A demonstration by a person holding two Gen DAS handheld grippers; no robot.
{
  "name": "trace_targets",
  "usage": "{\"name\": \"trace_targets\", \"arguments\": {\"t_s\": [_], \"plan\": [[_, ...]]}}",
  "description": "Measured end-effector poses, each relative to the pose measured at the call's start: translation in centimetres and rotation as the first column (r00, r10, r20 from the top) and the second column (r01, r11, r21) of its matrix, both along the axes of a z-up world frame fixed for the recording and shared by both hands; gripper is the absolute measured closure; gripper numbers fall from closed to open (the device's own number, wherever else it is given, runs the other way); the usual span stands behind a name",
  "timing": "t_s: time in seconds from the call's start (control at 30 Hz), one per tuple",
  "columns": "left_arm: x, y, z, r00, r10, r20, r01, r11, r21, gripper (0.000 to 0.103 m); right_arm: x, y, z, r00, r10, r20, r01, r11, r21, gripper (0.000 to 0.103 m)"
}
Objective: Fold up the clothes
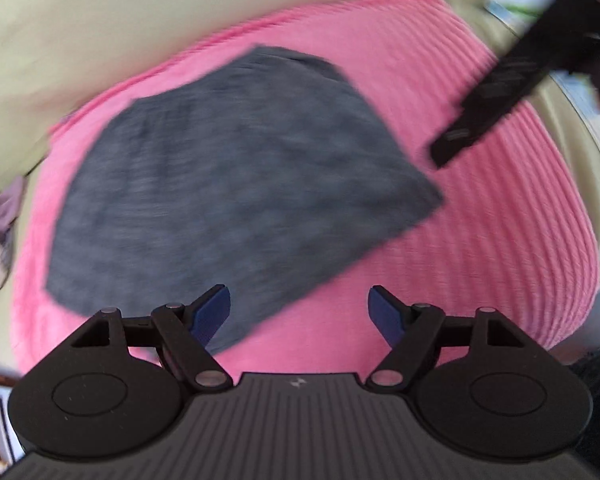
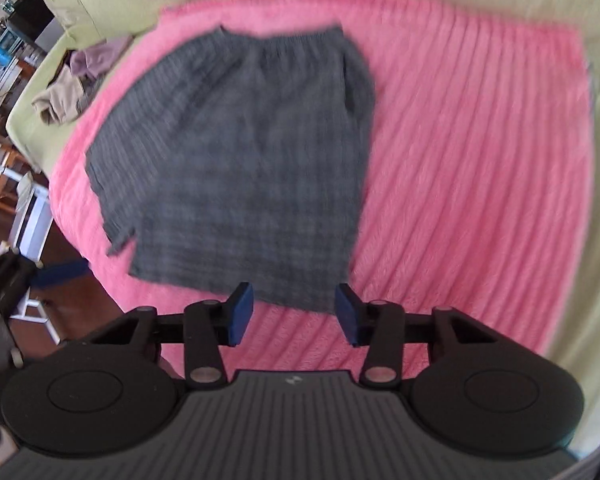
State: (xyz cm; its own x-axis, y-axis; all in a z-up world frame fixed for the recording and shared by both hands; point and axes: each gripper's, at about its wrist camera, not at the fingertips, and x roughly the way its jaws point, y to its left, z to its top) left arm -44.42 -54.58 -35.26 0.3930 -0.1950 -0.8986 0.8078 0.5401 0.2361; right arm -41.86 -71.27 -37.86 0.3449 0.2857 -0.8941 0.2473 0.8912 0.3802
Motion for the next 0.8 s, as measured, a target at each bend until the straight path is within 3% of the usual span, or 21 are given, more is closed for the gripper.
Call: {"name": "trace_targets", "arguments": {"t_s": [0.1, 0.2, 0.23, 0.27, 0.3, 0.47, 0.63, 0.7, 0.77, 0.8], "plan": [[-1.3, -1.7, -2.3, 0.998, -0.058, 0.036, 0.057, 0.998, 0.036, 0.026, 0.4, -0.4, -3.6, 1.0, -0.001, -0.029, 0.002, 0.999, 0.035, 0.061], [-1.8, -2.8, -4.0, 0.992, -0.098, 0.079, 0.093, 0.993, 0.075, 0.026, 0.7, -1.0, -5.5, 1.0, -0.024, 0.006, 0.023, 0.995, 0.097, 0.063], [-1.8, -3.0, -4.5, 0.99, -0.107, 0.095, 0.098, 0.991, 0.094, 0.026, 0.8, -0.9, -5.7, 1.0, -0.025, 0.013, 0.023, 0.993, 0.115, 0.07], [-1.7, -3.0, -4.6, 0.989, -0.111, 0.101, 0.101, 0.99, 0.102, 0.026, 1.2, -0.7, -6.1, 1.0, -0.016, 0.006, 0.015, 0.99, 0.142, 0.098], [-1.7, -3.3, -5.1, 0.982, -0.138, 0.131, 0.12, 0.983, 0.136, 0.026, 1.5, -0.5, -6.5, 1.0, -0.007, -0.001, 0.007, 0.986, 0.169, 0.1], [-1.7, -4.3, -6.3, 0.955, -0.208, 0.213, 0.166, 0.966, 0.2, 0.026, 1.4, -1.5, -3.6, 0.999, -0.04, 0.033, 0.03, 0.964, 0.264, 0.1], [-2.3, -6.9, -7.2, 0.877, -0.337, 0.343, 0.271, 0.936, 0.225, 0.025, 0.9, -3.3, -1.4, 0.997, -0.062, 0.047, 0.043, 0.946, 0.321, 0.1], [-2.3, -7.5, -7.4, 0.867, -0.34, 0.364, 0.284, 0.938, 0.2, 0.026, 1.6, -3.5, -1.2, 0.997, -0.044, 0.057, 0.022, 0.94, 0.341, 0.1], [-2.0, -7.8, -7.6, 0.873, -0.314, 0.374, 0.269, 0.948, 0.167, 0.063, 2.2, -3.6, -1.0, 0.997, -0.026, 0.067, 0.0, 0.933, 0.36, 0.098], [-1.3, -7.7, -7.7, 0.897, -0.275, 0.347, 0.23, 0.959, 0.166, 0.099, 2.6, -3.7, -0.9, 0.997, -0.017, 0.072, -0.011, 0.929, 0.37, 0.092]]}}
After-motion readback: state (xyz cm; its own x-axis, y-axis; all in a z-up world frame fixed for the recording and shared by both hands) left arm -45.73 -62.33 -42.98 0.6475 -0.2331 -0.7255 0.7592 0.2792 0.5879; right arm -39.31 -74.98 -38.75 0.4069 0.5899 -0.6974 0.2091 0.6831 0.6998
